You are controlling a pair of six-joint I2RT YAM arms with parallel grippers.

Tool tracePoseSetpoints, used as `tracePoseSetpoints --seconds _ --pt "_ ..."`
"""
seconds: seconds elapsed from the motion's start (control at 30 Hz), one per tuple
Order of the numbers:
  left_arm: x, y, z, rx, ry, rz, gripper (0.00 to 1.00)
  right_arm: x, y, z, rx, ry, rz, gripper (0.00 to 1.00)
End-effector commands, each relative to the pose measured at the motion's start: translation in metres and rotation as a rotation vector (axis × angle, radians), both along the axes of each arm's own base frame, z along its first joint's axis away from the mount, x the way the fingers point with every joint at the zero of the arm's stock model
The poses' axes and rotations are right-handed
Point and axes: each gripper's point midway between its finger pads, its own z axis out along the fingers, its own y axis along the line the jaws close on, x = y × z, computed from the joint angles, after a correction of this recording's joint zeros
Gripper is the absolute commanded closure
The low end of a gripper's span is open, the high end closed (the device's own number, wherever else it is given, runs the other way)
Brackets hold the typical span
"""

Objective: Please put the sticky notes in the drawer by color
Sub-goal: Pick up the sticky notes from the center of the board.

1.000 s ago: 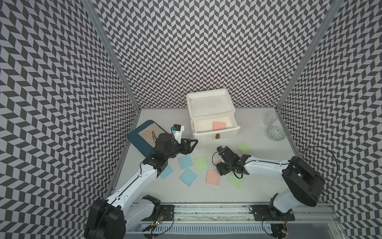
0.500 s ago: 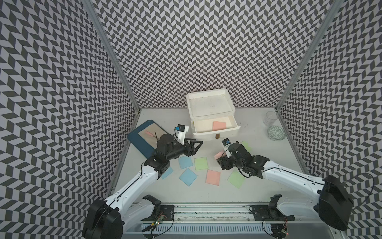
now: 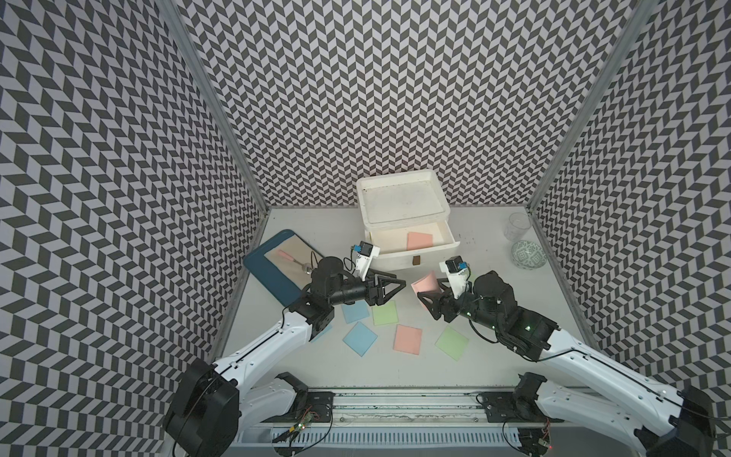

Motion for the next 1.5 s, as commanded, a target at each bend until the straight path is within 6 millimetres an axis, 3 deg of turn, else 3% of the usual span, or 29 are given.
tracePoseSetpoints --seconds 0.0,0.37,0.6,0.83,1.0,1.1,1.37,1.47 --pt "-0.012 -0.011 0.024 -0.070 -0.036 -0.085 0.32 -0.001 0.009 0.023 0.084 -0.057 0.042 0.23" --pt "-0.021 -0.036 0.039 -0.101 -0.033 -0.150 0.36 0.003 0.016 0.032 0.096 -0.071 0.057 0.23" --pt "-0.018 -0.045 0.034 -0.094 -0.019 -0.148 0.53 0.004 0.014 0.035 0.100 -0.086 0.050 0.23" --pt "-0.013 -0.046 0.026 -0.071 -0.004 -0.130 0.47 0.006 0.012 0.039 0.102 -0.103 0.041 0.24" --pt "-0.011 -0.046 0.025 -0.066 0.000 -0.119 0.49 0.006 0.012 0.042 0.105 -0.110 0.041 0.24" --pt "-0.010 -0.047 0.022 -0.060 0.011 -0.119 0.56 0.007 0.010 0.045 0.115 -0.122 0.030 0.23" --pt "-0.008 -0.046 0.021 -0.058 0.009 -0.103 0.88 0.008 0.001 0.044 0.114 -0.130 -0.009 0.22" --pt "-0.005 -0.044 0.025 -0.055 -0.004 -0.089 0.91 0.010 -0.003 0.045 0.114 -0.134 -0.033 0.19"
